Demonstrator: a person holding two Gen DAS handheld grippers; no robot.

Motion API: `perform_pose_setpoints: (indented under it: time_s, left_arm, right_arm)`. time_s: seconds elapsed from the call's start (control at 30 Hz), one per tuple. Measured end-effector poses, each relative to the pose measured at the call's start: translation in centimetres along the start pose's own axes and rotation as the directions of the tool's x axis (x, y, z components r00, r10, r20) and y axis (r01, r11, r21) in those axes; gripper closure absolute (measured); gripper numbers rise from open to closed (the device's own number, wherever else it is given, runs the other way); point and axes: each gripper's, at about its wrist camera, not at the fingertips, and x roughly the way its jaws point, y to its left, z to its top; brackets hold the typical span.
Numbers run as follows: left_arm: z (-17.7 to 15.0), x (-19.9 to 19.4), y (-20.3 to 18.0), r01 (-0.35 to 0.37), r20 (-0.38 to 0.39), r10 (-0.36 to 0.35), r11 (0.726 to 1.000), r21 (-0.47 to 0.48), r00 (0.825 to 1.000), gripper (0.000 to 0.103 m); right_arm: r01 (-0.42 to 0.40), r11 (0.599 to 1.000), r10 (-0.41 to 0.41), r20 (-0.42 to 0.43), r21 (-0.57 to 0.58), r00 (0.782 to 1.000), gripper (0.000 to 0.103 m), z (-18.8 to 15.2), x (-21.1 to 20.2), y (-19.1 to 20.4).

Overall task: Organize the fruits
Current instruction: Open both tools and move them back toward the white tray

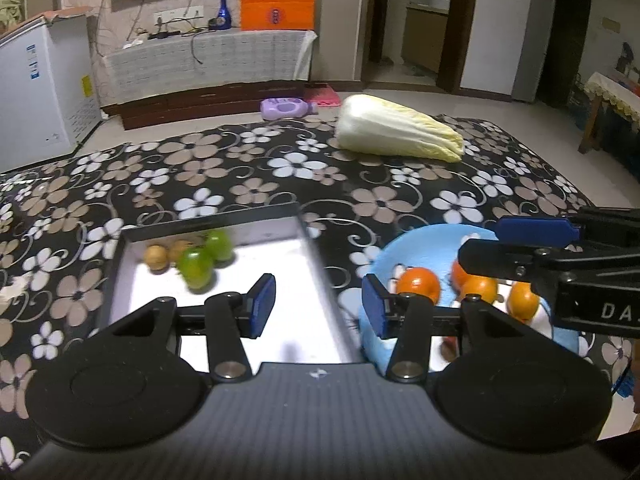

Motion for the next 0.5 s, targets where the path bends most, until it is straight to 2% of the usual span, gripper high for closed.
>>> perform_pose_setpoints:
  time_s: [0.23,0.5]
  left_arm:
    - [-0.4,-1.4,2.5,-0.023,0.015,0.023,1.000,-0.011,1.000,0.045]
    - [-1.5,-2.6,5.6,-0.040,0.003,0.040,0.999,-0.030,0.999,0.045]
  right_arm:
    - [-0.038,0.999,0.038,0.014,-0.016,0.999,0.053,0.9,2.0,2.3]
    - [-0.083,0.995,0.083,-0.007,-0.056,0.997,0.053,1.4,4.6,4.8]
